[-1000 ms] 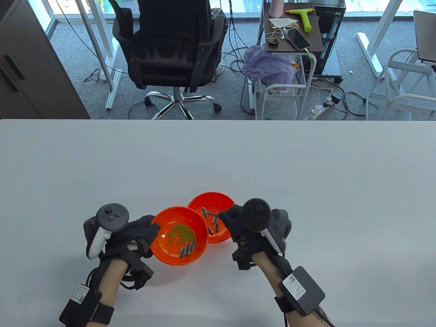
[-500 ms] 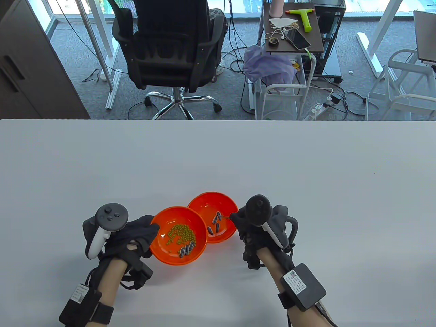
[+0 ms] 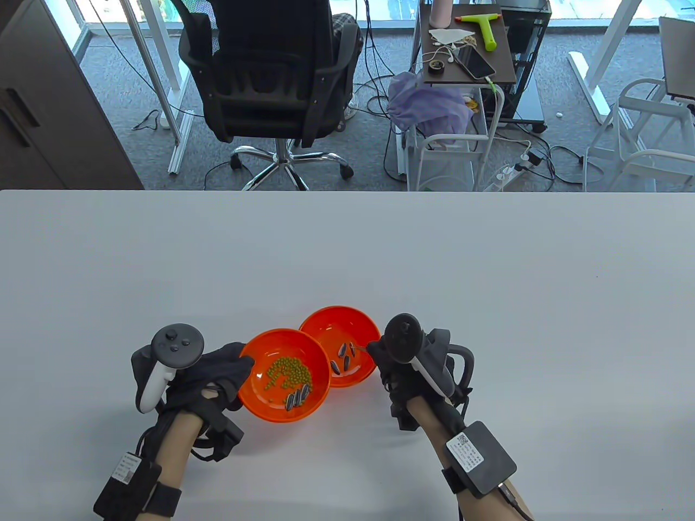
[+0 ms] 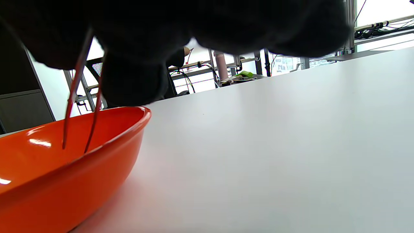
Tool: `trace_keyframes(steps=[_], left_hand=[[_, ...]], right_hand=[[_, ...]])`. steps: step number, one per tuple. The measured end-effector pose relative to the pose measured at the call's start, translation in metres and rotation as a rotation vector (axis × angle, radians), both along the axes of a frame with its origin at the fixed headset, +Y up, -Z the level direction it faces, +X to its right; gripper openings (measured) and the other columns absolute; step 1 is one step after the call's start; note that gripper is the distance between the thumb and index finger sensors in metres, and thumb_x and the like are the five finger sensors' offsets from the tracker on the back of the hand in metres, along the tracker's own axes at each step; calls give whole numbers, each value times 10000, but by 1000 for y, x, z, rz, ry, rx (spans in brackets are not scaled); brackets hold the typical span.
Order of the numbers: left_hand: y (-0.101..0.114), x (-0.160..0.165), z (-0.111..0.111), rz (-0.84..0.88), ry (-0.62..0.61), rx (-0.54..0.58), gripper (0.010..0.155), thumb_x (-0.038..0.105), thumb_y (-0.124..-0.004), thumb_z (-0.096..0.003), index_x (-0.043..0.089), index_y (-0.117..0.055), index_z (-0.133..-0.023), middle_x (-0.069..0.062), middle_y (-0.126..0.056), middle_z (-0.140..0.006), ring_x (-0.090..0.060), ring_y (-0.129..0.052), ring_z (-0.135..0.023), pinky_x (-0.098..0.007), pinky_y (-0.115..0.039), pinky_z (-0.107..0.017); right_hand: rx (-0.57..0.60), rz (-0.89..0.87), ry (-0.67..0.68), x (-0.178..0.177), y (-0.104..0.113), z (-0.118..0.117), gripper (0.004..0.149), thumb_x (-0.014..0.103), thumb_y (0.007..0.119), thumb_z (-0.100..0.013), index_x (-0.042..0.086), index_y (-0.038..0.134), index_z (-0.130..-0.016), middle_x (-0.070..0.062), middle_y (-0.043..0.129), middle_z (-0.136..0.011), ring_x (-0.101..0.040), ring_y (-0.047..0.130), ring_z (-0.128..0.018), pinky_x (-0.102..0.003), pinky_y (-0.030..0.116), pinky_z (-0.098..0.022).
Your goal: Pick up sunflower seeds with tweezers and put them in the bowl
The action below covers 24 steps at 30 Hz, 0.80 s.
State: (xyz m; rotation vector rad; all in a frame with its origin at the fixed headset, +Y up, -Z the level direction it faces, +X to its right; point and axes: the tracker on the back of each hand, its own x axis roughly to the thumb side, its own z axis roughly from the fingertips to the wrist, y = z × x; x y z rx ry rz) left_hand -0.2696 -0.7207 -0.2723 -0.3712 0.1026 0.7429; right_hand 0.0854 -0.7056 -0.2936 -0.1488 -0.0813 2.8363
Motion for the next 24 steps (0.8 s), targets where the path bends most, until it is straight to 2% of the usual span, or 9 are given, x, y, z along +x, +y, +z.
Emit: trace_keyframes(steps=[6,12,18,24], left_hand=[[0,0,0,2,0,2,491,416,-769,-473,180,-838,-898,-55,-1047,-464,-154,-1058,-193,-410,-932,-315],[0,-1,0,1,-1,2,492,415,-769,-474,179,-836,-900,-54,-1047,-465,-154,-1057,-193,-410,-931,-316],[-1,-1,0,0,-1,2,492,415,-770,-473,179,-836,-900,-55,-1047,-464,-154,-1058,-193,-410,-932,-315],[-1,0,0,-1,-2,2,492,415,-770,-473,178,-837,-898,-54,-1048,-464,-155,-1058,-192,-410,-932,-314]], right_hand=[[36,-112,4,1,12,3,391,547,884,-298,254,1092,-454,163,954,-192,-115,946,-91,-358,895,-299],[32,-216,81,-9,29,12,393,548,881,-302,255,1091,-456,162,955,-194,-116,948,-96,-361,894,-304],[-16,-205,206,-30,39,22,393,546,882,-306,251,1093,-459,159,955,-197,-119,948,-101,-364,893,-308],[-98,-134,301,-50,34,29,392,543,884,-309,249,1092,-463,155,957,-203,-122,950,-107,-368,891,-314]])
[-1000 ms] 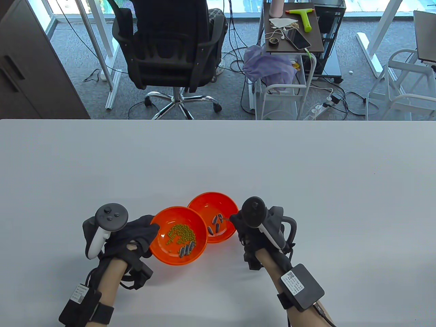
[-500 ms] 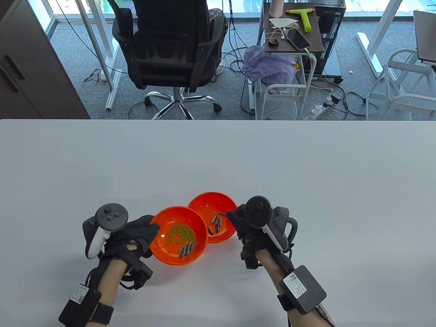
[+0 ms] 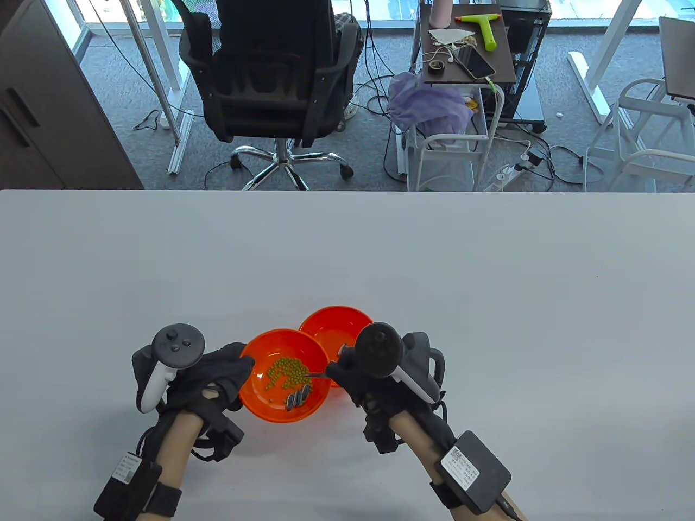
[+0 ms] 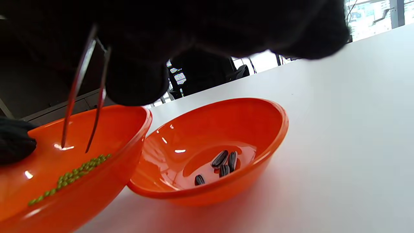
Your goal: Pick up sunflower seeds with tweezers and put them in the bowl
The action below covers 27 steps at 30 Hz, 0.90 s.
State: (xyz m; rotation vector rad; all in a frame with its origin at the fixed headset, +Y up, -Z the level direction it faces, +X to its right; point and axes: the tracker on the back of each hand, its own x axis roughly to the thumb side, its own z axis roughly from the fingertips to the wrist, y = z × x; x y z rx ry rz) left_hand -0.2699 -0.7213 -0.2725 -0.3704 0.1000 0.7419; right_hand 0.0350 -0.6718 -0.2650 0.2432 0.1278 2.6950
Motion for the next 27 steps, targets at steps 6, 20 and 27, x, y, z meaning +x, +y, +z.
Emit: trace_keyframes(steps=[6,20,27], left_hand=[[0,0,0,2,0,1,492,415,-770,-473,178,-837,-899,-54,-1048,-463,-154,-1058,-192,-410,-932,-315],[0,0,0,7,-5,9,492,416,-770,-473,178,-837,-899,-56,-1048,-462,-154,-1058,-192,-411,-932,-314],[0,0,0,6,-4,7,492,417,-769,-473,179,-837,-899,-55,-1048,-463,-155,-1058,-192,-410,-932,-314]], right_hand=[[7,67,36,-12,-4,5,393,542,887,-308,246,1094,-462,153,958,-202,-125,950,-106,-371,890,-314],[32,131,64,-25,-9,12,384,536,897,-303,242,1097,-448,151,959,-195,-127,952,-103,-370,891,-312],[28,99,60,-26,-11,11,360,518,907,-296,240,1103,-416,153,954,-176,-122,949,-92,-361,895,-306]])
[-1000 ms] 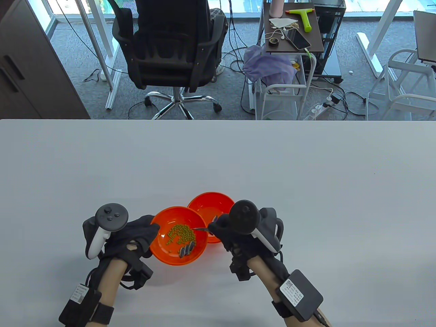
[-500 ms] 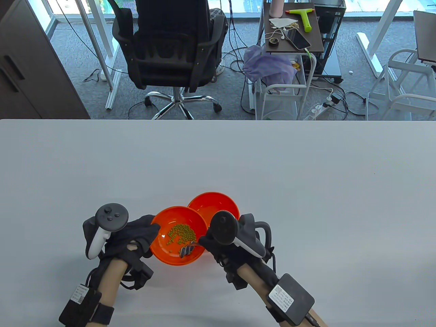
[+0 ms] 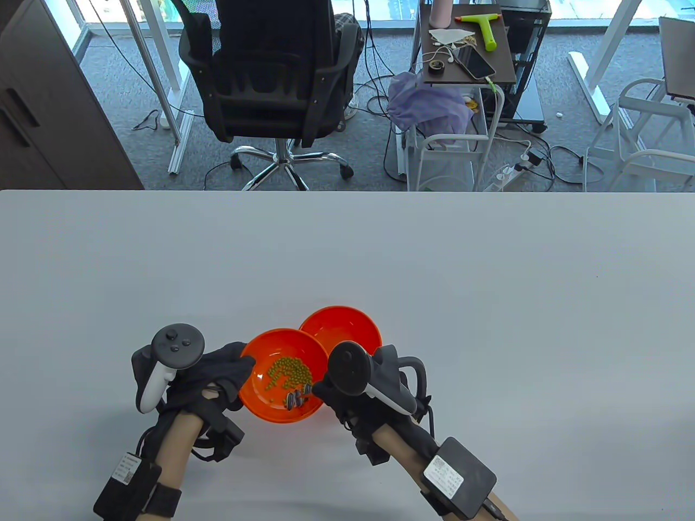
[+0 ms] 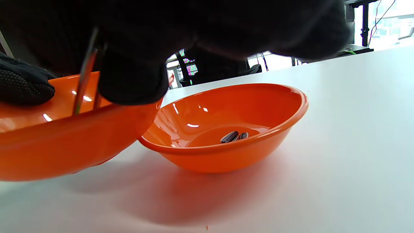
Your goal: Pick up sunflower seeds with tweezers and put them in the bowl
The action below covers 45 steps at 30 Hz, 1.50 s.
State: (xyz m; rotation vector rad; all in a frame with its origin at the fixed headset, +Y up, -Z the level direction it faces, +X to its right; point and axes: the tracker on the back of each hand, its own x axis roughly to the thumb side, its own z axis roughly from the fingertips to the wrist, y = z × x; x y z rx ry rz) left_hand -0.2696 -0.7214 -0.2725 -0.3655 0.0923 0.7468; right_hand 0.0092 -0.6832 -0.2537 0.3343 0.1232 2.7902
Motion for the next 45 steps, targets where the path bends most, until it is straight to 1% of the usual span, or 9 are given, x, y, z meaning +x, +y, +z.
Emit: trace_keyframes(steps=[11,22,28,33,36,45], left_hand=[[0,0,0,3,0,-3,493,416,-769,-474,178,-836,-900,-56,-1048,-463,-155,-1057,-193,-410,-931,-315],[0,0,0,0,3,-4,492,416,-769,-473,178,-837,-899,-55,-1048,-463,-153,-1058,-192,-409,-932,-315],[0,-1,0,1,7,-4,492,416,-769,-472,179,-838,-897,-54,-1048,-462,-153,-1058,-191,-411,-931,-315],[0,-1,0,2,8,-4,493,416,-769,-473,178,-836,-899,-54,-1048,-463,-154,-1058,-192,-410,-932,-315],[0,-1,0,1,7,-3,493,417,-769,-473,178,-836,-900,-55,-1048,-463,-155,-1058,-191,-410,-931,-315],[1,-1,0,1,6,-4,493,416,-769,-473,179,-835,-901,-54,-1048,-463,-154,-1058,-192,-410,-931,-315]], right_hand=[[-48,-106,-45,13,-2,-9,356,520,904,-298,244,1100,-408,159,949,-169,-116,949,-87,-353,898,-302],[-13,-258,-170,43,10,-19,356,516,903,-298,239,1100,-406,156,948,-166,-119,944,-79,-355,897,-292],[-1,-296,-234,60,12,-25,356,514,903,-298,237,1098,-408,156,947,-167,-120,943,-77,-356,896,-291],[-7,-282,-286,72,6,-32,356,515,900,-300,240,1097,-408,158,946,-167,-117,942,-76,-354,897,-290],[-25,-258,-309,76,-2,-36,356,516,898,-301,241,1097,-408,159,945,-168,-116,942,-76,-353,897,-290],[-54,-168,-326,75,-23,-41,357,517,896,-302,241,1097,-407,160,945,-167,-116,942,-75,-353,898,-288]])
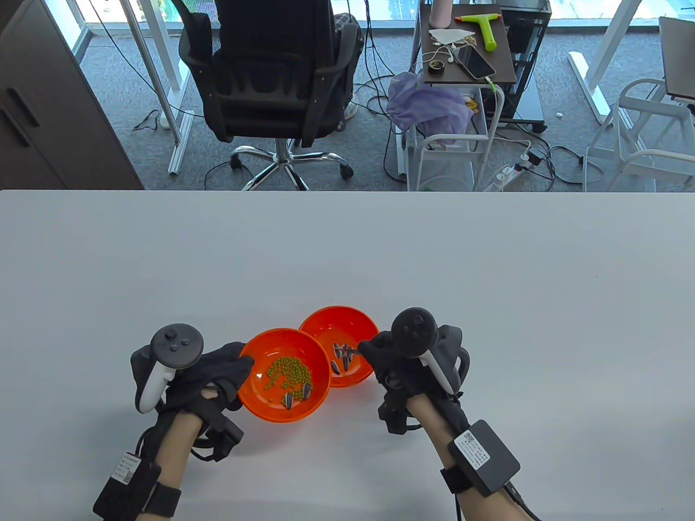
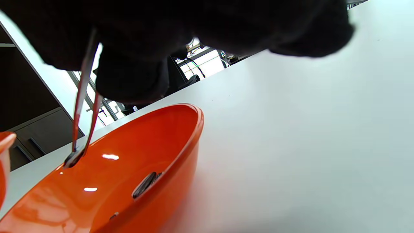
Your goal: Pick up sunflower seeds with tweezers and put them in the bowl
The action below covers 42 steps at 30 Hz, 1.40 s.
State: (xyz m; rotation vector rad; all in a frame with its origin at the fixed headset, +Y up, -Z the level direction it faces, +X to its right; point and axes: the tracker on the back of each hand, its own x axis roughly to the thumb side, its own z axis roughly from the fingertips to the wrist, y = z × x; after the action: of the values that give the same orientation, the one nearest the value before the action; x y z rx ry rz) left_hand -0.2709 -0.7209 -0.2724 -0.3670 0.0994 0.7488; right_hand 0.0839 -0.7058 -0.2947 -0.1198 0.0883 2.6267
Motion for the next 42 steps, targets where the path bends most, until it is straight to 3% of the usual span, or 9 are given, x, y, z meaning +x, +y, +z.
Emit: trace_keyframes(steps=[16,23,32,42], left_hand=[[0,0,0,1,-2,1,491,417,-769,-473,181,-837,-898,-53,-1048,-463,-154,-1058,-192,-409,-932,-316],[0,0,0,1,-2,1,492,417,-769,-473,180,-838,-898,-54,-1048,-463,-153,-1058,-191,-410,-931,-316],[0,0,0,-2,-2,1,493,417,-769,-473,179,-837,-899,-54,-1048,-464,-154,-1058,-192,-410,-932,-315],[0,1,0,-1,-2,2,491,418,-769,-473,180,-838,-897,-54,-1048,-463,-153,-1058,-192,-409,-932,-314]], right_hand=[[-9,159,18,-7,-6,2,372,528,887,-305,245,1094,-428,163,950,-182,-115,948,-85,-353,896,-295],[43,58,10,-5,10,6,375,530,885,-305,245,1094,-430,160,951,-181,-118,947,-84,-357,895,-295],[94,-34,88,-17,39,19,379,534,883,-308,245,1092,-435,163,951,-184,-115,948,-86,-356,895,-295],[33,28,251,-49,35,31,381,535,883,-311,244,1092,-441,160,953,-189,-118,950,-93,-361,893,-301]])
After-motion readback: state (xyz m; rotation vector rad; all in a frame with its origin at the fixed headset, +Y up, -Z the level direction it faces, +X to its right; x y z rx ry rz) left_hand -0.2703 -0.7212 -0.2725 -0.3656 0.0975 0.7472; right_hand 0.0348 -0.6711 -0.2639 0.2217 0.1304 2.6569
